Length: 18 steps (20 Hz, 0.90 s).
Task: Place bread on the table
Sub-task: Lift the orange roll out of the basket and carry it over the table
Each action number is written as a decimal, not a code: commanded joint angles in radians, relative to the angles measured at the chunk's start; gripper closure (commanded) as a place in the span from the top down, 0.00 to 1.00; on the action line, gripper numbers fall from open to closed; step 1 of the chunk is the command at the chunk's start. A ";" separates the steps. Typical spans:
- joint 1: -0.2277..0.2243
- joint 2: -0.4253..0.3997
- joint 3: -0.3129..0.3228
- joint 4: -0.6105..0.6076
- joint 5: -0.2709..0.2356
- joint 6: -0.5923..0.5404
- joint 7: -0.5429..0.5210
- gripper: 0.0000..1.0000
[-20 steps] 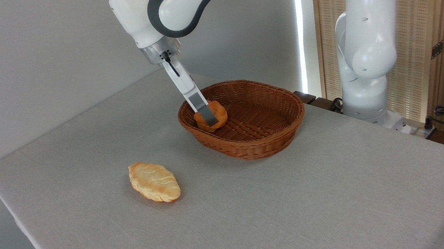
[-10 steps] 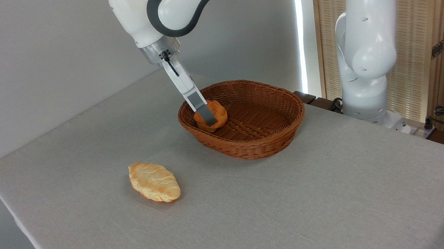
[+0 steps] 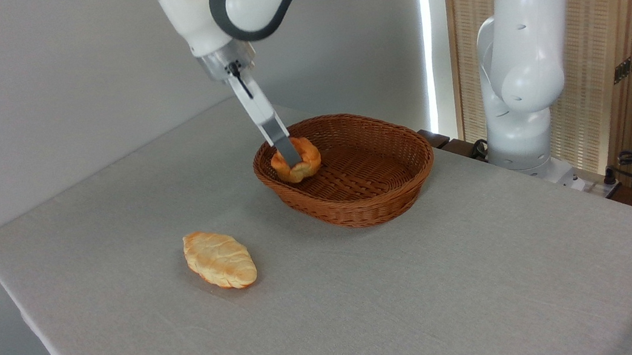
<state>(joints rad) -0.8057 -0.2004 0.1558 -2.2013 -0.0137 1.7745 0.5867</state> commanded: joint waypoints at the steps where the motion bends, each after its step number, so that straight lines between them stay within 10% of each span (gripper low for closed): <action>1: 0.005 -0.066 0.014 0.047 0.011 -0.095 0.018 0.41; 18: 0.008 0.090 0.286 0.201 0.047 0.252 0.015 0.48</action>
<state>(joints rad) -0.7909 -0.1651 0.4197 -2.0286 0.0225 1.9775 0.5877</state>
